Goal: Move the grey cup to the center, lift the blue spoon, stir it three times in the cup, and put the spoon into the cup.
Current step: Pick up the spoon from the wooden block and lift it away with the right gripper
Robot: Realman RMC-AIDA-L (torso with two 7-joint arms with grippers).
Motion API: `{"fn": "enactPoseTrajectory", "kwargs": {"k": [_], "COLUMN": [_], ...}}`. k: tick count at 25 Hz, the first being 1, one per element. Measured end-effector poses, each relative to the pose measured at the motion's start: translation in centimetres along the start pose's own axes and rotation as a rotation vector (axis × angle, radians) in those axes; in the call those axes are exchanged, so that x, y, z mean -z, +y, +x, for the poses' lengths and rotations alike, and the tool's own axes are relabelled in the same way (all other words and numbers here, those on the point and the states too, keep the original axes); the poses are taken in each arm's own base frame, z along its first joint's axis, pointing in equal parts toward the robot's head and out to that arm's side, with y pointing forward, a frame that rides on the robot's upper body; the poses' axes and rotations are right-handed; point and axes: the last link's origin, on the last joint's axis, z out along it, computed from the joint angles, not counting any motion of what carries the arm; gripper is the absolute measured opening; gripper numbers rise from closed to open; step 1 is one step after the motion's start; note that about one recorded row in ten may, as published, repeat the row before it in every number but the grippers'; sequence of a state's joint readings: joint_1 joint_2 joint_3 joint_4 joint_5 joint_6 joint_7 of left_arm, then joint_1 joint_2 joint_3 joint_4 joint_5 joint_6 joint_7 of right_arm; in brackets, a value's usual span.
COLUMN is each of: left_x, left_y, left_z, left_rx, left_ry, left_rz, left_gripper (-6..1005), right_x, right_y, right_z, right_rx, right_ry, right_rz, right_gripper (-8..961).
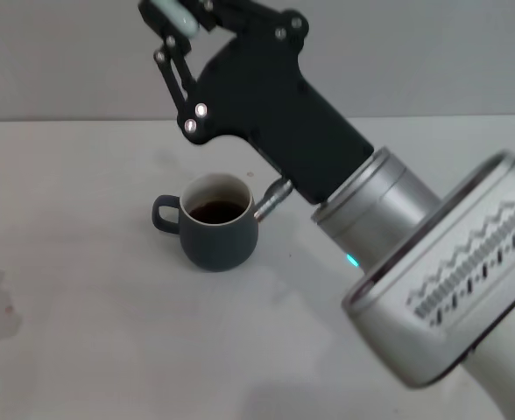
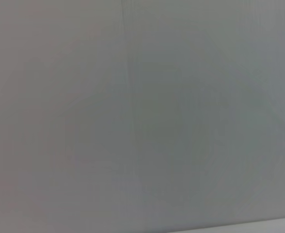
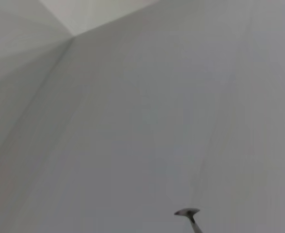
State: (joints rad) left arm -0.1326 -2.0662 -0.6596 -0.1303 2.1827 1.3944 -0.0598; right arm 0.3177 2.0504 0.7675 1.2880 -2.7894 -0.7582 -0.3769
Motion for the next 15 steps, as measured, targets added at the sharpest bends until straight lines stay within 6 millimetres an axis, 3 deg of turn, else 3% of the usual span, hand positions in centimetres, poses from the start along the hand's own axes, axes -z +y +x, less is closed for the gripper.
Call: {"fn": "enactPoseTrajectory", "kwargs": {"k": [3,9,15], "left_x": [0.0,0.2,0.2], "left_y": [0.0,0.0,0.0], "left_z": [0.0,-0.1,0.0], "left_rx": [0.0,0.0,0.0], "left_ry": [0.0,-0.003,0.002], "left_rz": [-0.001,0.001,0.001], "left_gripper": [-2,-2,-2], "right_x": [-0.8,-3.1,-3.8], "right_y": [-0.7,-2.3,-3.9], "right_z": [-0.5,-1.7,-3.2], "right_rx": [-0.029,-0.061,-0.138], "right_ry": [0.047,0.338,0.529], "right_rz": [-0.008,-0.064,-0.088], "right_gripper": [160,160,160]}}
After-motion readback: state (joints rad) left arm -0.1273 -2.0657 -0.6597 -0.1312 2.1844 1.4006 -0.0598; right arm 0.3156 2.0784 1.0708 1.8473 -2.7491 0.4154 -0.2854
